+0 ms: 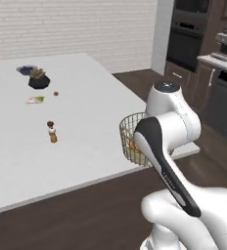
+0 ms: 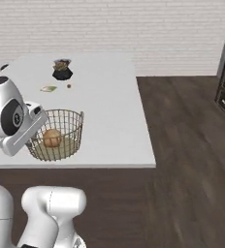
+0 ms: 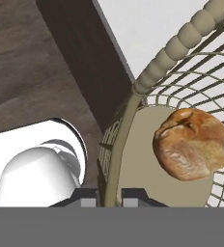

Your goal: Open the cabinet, pick up the bread from the cabinet and place it in the basket. Then move the basket to the dining counter.

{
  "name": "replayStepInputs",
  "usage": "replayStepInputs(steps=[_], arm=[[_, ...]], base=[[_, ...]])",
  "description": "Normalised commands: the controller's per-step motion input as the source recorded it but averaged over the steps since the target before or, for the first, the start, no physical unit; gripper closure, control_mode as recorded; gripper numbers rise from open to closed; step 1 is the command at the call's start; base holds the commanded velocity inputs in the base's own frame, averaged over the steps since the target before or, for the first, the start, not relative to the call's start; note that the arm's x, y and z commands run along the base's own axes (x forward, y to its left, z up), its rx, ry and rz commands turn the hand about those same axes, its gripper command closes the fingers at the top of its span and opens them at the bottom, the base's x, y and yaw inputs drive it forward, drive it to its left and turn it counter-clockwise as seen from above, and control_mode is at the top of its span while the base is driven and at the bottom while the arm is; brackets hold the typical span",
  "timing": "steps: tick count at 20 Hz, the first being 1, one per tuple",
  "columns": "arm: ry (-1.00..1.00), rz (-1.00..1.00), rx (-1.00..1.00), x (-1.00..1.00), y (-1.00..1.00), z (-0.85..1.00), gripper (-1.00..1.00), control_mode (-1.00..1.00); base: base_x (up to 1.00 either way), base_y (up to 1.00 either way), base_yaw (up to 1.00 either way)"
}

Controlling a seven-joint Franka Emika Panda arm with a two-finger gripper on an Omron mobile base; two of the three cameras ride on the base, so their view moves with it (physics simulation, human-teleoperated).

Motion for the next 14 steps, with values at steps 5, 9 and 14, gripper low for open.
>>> replayStepInputs(steps=[5,9,14], arm=[[0.00,0.00,0.00,0.00,0.00,0.00,1.00,1.00],[0.00,0.00,0.00,0.00,0.00,0.00,1.00,1.00],[0.00,0.00,0.00,0.00,0.00,0.00,1.00,1.00]], base=[[0.46,-0.16,0.43],[0.81,0.00,0.37],[0.96,-0.08,0.30]])
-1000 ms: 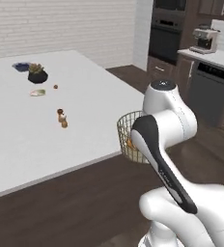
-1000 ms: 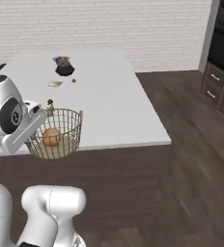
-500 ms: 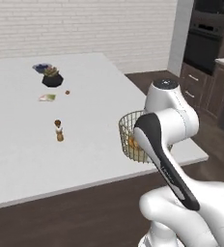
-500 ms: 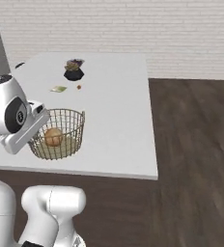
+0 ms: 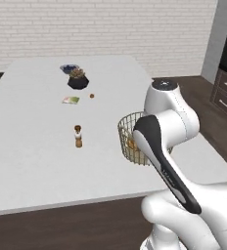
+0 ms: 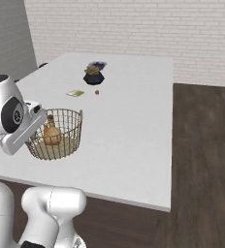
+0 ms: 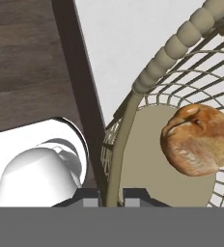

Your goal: Open the cabinet, pick up the bread from the cabinet and place it in the basket. Then move the basket to the dining counter.

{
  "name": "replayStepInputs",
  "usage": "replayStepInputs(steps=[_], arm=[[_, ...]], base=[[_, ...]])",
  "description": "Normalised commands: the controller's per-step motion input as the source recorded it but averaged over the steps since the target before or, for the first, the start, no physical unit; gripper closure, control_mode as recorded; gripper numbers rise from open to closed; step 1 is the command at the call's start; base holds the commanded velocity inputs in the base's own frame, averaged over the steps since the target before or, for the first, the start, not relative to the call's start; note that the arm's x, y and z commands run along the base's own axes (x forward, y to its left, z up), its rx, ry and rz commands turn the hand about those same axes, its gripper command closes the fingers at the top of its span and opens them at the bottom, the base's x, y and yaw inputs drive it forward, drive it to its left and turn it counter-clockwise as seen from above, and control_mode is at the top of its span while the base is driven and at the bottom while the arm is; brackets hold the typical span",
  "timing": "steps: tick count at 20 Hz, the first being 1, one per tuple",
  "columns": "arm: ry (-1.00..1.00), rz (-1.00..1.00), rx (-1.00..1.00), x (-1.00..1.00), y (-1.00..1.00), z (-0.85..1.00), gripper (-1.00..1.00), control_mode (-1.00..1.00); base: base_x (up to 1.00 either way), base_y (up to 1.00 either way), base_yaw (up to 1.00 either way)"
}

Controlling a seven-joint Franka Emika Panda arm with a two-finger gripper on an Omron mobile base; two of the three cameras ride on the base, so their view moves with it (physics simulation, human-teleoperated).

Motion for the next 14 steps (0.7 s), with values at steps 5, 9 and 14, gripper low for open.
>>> replayStepInputs(steps=[5,9,14], arm=[[0.00,0.00,0.00,0.00,0.00,0.00,1.00,1.00],[0.00,0.00,0.00,0.00,0.00,0.00,1.00,1.00],[0.06,0.01,0.00,0.90,-0.41,-0.01,1.00,-1.00]], base=[[0.22,-0.09,0.08],[0.23,-0.06,0.00],[0.00,0.00,0.00]])
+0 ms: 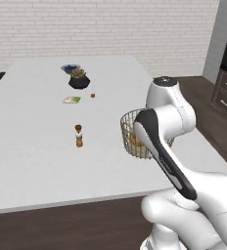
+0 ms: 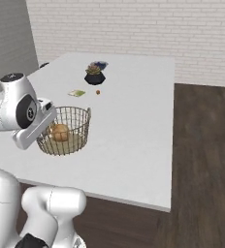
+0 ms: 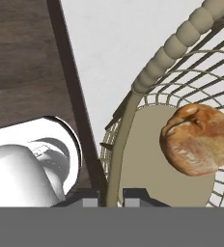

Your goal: Open the cabinet, pick up the bread from the cabinet and place it in the basket. Then move the basket to the dining counter.

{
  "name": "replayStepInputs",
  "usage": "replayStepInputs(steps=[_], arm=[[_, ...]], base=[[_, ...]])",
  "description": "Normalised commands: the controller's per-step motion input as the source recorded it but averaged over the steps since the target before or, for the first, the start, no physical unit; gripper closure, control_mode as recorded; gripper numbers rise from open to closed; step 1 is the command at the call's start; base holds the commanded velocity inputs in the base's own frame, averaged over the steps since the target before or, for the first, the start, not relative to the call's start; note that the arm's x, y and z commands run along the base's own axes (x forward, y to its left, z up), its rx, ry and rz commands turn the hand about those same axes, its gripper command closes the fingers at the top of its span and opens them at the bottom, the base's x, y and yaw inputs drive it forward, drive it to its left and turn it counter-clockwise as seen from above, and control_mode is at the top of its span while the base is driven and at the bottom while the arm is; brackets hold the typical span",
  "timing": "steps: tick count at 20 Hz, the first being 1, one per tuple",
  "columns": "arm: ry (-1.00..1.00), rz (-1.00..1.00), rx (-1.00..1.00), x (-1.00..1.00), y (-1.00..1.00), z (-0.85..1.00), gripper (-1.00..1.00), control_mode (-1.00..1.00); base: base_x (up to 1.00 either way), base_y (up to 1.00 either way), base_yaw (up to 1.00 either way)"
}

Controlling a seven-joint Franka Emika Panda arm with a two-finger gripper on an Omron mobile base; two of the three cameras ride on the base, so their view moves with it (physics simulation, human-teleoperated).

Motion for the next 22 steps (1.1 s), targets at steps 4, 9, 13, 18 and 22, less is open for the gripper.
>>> replayStepInputs(steps=[4,9,13,18,22], arm=[[0.02,0.09,0.00,1.00,-0.54,0.00,1.00,-1.00],[0.12,0.07,0.00,1.00,-0.11,-0.22,1.00,-1.00],[0.15,0.05,0.00,1.00,0.00,-0.24,1.00,-1.00],[0.23,0.04,0.00,0.94,0.00,-0.17,1.00,-1.00],[0.10,0.03,0.00,0.76,0.00,-0.13,1.00,-1.00]], base=[[0.00,0.00,0.00],[0.00,0.00,0.00],[0.00,0.00,0.00],[0.00,0.00,0.00],[0.00,0.00,0.00]])
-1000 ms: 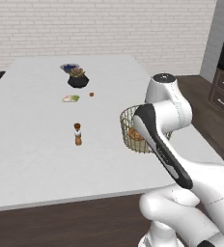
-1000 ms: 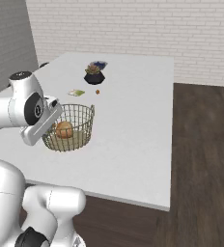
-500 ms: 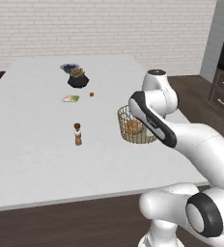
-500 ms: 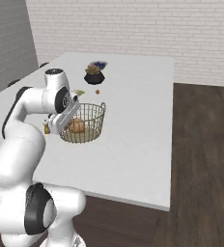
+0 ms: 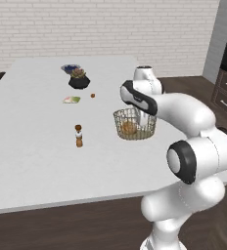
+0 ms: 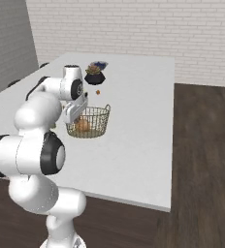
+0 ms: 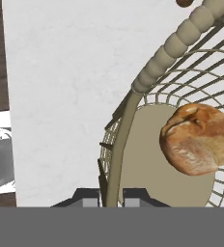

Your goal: Open the cabinet, pick up the bread from the cabinet and place it in the basket. Then move the basket to the dining counter.

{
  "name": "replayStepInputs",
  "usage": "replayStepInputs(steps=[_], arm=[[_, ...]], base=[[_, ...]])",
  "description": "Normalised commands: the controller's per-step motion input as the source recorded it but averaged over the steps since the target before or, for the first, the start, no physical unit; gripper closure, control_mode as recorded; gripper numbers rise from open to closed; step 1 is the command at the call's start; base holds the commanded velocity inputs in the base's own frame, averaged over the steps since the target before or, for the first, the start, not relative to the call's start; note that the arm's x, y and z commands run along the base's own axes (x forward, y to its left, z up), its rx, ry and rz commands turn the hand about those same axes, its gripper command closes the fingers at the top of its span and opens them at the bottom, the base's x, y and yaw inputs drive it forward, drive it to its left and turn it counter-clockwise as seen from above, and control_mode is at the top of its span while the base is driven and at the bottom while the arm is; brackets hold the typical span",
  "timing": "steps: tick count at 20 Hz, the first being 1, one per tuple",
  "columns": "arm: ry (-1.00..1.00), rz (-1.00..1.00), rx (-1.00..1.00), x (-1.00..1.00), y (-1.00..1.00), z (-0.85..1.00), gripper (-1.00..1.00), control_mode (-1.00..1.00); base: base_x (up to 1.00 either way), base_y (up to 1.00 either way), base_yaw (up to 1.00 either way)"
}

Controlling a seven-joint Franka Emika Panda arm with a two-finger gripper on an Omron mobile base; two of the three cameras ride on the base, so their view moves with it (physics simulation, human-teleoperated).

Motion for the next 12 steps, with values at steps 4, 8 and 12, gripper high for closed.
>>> replayStepInputs(steps=[4,8,12], arm=[[0.03,0.04,0.00,0.65,0.02,-0.19,1.00,-1.00],[-0.03,0.14,0.00,0.08,0.04,-0.47,1.00,-1.00],[-0.11,0.14,0.04,0.00,0.21,-0.69,1.00,-1.00]], base=[[0.00,0.00,0.00],[0.00,0.00,0.00],[0.00,0.00,0.00]])
